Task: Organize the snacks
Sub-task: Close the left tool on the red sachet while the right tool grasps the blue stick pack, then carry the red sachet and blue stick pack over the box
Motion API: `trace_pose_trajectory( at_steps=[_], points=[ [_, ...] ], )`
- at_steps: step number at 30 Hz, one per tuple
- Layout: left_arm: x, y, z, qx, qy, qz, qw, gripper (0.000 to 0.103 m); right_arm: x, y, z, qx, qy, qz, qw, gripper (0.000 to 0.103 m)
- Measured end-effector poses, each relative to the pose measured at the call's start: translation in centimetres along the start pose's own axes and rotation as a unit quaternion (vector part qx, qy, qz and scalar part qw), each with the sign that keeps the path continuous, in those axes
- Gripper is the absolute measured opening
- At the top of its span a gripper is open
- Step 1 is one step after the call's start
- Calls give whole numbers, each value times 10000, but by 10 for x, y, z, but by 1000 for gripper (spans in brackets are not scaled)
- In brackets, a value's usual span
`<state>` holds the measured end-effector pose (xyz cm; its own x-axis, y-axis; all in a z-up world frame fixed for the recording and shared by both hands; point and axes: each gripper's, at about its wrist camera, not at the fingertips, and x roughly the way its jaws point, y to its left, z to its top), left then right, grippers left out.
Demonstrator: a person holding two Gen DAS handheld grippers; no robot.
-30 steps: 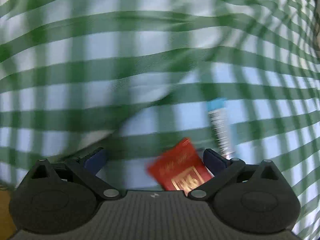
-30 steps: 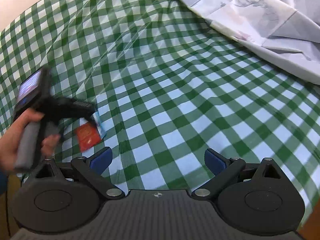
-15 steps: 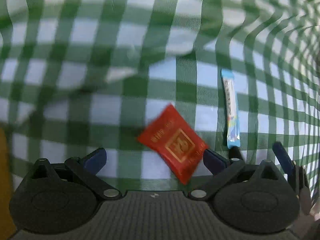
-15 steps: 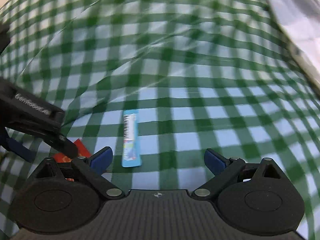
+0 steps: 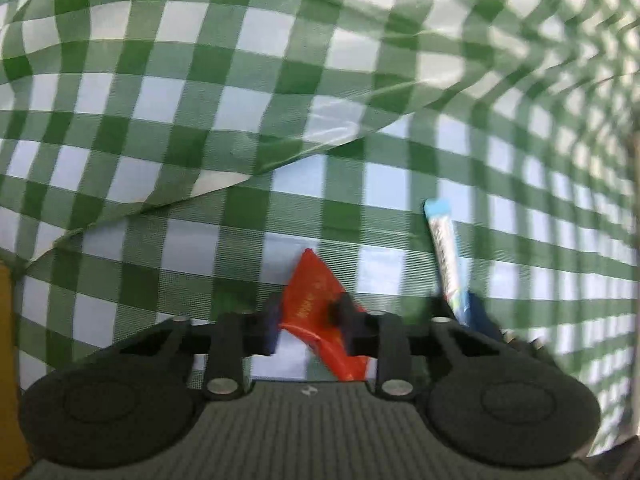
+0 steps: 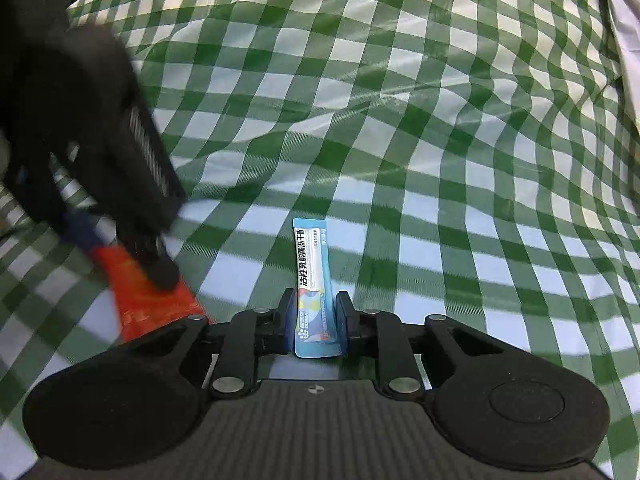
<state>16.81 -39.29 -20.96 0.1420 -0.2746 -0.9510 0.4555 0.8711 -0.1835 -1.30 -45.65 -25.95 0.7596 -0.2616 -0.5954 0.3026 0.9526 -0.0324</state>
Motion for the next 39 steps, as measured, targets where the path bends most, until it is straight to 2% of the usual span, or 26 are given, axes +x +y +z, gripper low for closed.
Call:
trace_pose_trajectory(
  at_steps=[4,6,11,17,22,28,34,39],
  points=[
    [-33,2,-12,364,-255,-286,9986,12,-33,-4,-10,544,0,-192,9983,19],
    [-52,8,-27,523,-355,-346,9974,9,-57,-4,-15,864,-117,-236,9959,19],
    [-96,32,-58,923,-602,-302,9935,7,-114,14,-23,1407,-284,-426,9887,19],
    [-177,76,-94,1049,-998,-342,9889,7,-175,54,-13,1568,-454,-371,9859,19],
    [-250,127,-135,1013,-1337,-168,9857,7,-226,106,19,1525,-687,-45,9859,19],
    [-327,205,-189,824,-1755,156,9809,7,-278,190,53,1214,-894,645,9865,19],
    [-366,280,-227,617,-1960,567,9770,7,-299,274,72,1014,-744,1316,9833,20],
    [-377,327,-239,378,-2007,711,9763,7,-303,332,81,765,-491,1547,9838,20]
  ],
)
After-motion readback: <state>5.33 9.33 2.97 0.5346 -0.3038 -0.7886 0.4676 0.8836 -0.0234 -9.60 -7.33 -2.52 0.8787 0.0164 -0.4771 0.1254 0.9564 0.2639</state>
